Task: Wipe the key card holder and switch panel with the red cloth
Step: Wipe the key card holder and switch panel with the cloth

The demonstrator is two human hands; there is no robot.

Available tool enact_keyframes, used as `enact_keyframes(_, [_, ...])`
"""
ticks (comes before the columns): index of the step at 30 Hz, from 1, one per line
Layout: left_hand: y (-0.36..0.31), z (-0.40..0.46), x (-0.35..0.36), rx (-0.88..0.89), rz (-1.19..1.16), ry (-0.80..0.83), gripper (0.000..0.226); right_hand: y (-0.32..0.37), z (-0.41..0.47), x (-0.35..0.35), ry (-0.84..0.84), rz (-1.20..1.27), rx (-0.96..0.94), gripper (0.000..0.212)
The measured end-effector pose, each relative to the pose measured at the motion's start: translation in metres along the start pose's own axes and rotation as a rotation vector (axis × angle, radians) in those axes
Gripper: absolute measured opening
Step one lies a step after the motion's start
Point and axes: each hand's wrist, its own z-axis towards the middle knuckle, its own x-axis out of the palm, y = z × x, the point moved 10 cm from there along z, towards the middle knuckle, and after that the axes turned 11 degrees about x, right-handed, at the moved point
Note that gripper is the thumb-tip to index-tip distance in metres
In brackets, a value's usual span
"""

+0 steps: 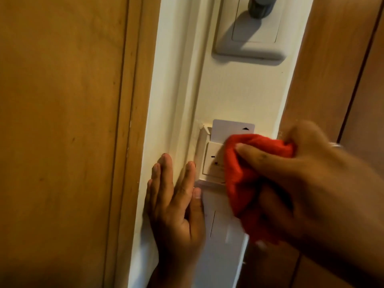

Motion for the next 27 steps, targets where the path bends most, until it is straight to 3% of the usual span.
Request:
enact_keyframes(1, [0.003, -0.002, 0.003, -0.02, -0.015, 0.019, 0.042, 0.032, 0.007, -0.004, 0.005, 0.047, -0.078, 0.053])
enact_keyframes(3, [0.004, -0.001, 0.004, -0.043, -0.06, 0.044, 0.045, 0.04, 0.015, 0.005, 0.168, -0.02, -0.075, 0.057])
enact_keyframes(5, [0.005, -0.001, 0.003, -0.048, -0.056, 0.066, 0.046, 0.037, 0.009, 0.012, 0.227, -0.05, -0.088, 0.06])
enact_keyframes(8, [0.004, -0.001, 0.002, -0.043, -0.029, 0.061, 0.045, 0.034, 0.016, 0.001, 0.152, -0.013, -0.055, 0.052])
enact_keyframes(10, [0.003, -0.001, 0.003, -0.052, -0.038, 0.073, 0.048, 0.044, 0.013, 0.008, 0.13, -0.084, -0.132, 0.056])
enact_keyframes(12, [0.003, 0.0, 0.002, -0.045, -0.052, 0.064, 0.047, 0.044, 0.004, 0.02, 0.226, -0.123, -0.139, 0.06])
enact_keyframes(16, [0.001, 0.001, 0.001, -0.022, -0.023, 0.038, 0.041, 0.024, 0.009, -0.004, 0.035, -0.089, -0.028, 0.064])
enact_keyframes(19, [0.002, -0.001, 0.003, -0.023, -0.034, 0.06, 0.043, 0.038, -0.004, 0.016, 0.129, -0.216, -0.058, 0.075])
enact_keyframes(21, [0.002, 0.0, 0.002, -0.01, -0.012, 0.049, 0.041, 0.038, -0.013, 0.026, 0.219, -0.215, -0.066, 0.072])
enact_keyframes(25, [-0.001, 0.0, 0.0, 0.006, 0.022, 0.018, 0.037, 0.024, -0.009, 0.004, 0.054, -0.117, 0.011, 0.058])
enact_keyframes(27, [0.0, -0.001, 0.003, 0.009, 0.036, 0.044, 0.039, 0.034, -0.015, 0.018, 0.11, -0.171, -0.014, 0.066])
